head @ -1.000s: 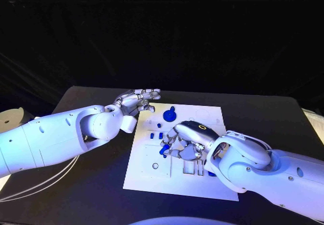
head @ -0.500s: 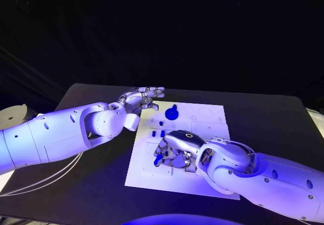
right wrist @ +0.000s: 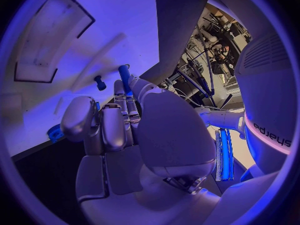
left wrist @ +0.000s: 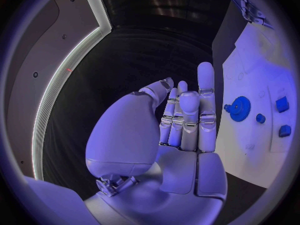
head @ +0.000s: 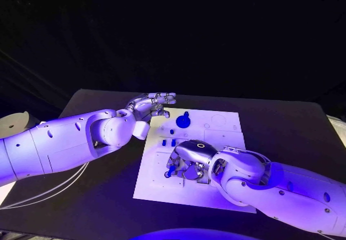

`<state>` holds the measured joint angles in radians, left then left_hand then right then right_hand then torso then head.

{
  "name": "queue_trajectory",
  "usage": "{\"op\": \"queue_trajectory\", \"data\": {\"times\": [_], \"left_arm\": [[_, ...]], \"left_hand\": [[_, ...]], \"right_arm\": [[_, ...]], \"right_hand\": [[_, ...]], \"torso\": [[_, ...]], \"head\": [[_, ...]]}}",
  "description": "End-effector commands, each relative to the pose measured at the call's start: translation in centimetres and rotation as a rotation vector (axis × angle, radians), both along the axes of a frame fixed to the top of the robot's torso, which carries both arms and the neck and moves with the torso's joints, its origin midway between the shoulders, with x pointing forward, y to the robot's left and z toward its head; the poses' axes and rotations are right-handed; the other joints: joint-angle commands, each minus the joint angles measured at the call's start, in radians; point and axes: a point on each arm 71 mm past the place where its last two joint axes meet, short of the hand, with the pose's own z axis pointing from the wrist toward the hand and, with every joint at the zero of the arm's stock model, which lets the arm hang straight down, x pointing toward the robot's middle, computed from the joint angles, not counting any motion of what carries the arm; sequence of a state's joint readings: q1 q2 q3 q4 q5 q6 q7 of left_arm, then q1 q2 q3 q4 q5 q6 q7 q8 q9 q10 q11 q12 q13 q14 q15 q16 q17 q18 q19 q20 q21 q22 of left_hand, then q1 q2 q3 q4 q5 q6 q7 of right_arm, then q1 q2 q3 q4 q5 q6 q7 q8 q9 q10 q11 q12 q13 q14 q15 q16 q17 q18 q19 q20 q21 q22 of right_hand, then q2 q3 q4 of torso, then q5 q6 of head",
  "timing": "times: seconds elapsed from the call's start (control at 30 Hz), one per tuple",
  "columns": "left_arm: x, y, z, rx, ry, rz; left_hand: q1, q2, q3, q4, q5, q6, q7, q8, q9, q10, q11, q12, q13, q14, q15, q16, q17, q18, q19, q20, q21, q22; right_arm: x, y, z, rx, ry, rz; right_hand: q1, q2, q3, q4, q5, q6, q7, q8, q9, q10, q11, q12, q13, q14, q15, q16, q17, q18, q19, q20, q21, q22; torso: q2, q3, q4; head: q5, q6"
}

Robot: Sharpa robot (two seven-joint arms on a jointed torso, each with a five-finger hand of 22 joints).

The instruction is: Assemble the parts on the task board

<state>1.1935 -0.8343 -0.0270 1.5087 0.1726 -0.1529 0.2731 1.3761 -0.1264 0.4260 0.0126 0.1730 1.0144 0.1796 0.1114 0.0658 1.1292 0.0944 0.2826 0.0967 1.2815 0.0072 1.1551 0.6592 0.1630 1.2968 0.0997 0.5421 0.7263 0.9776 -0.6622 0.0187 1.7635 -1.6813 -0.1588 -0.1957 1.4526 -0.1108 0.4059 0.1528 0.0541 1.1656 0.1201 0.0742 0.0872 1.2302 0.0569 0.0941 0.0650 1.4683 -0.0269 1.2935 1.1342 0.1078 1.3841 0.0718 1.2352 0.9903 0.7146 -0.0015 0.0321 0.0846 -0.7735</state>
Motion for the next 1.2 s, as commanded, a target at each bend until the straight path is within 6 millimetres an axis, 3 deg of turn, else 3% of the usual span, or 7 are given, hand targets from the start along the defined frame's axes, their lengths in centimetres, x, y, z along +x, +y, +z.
{"op": "queue_trajectory", "data": {"times": [0.03,1.2], "left_arm": [[-0.1,-0.3,0.1,-0.011,-0.009,-0.02],[-0.1,-0.3,0.1,-0.01,-0.007,-0.023]], "left_hand": [[-0.004,0.002,0.0,-0.006,0.004,-0.006,-0.001,-0.001,0.002,-0.008,0.001,0.004,0.002,-0.003,0.0,-0.001,-0.001,0.018,-0.008,0.003,0.005,0.002],[-0.004,0.002,0.0,-0.006,0.004,-0.006,-0.001,-0.001,0.002,-0.008,0.001,0.004,0.002,-0.003,0.0,-0.001,-0.001,0.018,-0.008,0.003,0.005,0.002]], "right_arm": [[-0.1,0.3,-0.6,-0.056,-0.013,0.007],[-0.5,1.6,-1.2,-0.077,-0.023,0.02]], "right_hand": [[-0.003,-0.002,0.005,-0.002,0.005,0.005,0.003,0.005,0.001,0.001,0.004,-0.004,0.001,0.034,0.003,0.006,0.001,-0.001,0.001,0.007,0.005,0.0],[-0.003,-0.003,0.009,-0.005,0.008,0.007,0.002,0.006,0.002,0.003,0.003,-0.005,0.001,0.034,0.003,0.005,-0.001,0.0,0.001,0.007,0.005,0.0]], "torso": [[0.0,0.0001,0.0004],[0.001,-0.0012,0.0019]], "head": [[-0.001,0.001],[-0.004,-0.002]]}}
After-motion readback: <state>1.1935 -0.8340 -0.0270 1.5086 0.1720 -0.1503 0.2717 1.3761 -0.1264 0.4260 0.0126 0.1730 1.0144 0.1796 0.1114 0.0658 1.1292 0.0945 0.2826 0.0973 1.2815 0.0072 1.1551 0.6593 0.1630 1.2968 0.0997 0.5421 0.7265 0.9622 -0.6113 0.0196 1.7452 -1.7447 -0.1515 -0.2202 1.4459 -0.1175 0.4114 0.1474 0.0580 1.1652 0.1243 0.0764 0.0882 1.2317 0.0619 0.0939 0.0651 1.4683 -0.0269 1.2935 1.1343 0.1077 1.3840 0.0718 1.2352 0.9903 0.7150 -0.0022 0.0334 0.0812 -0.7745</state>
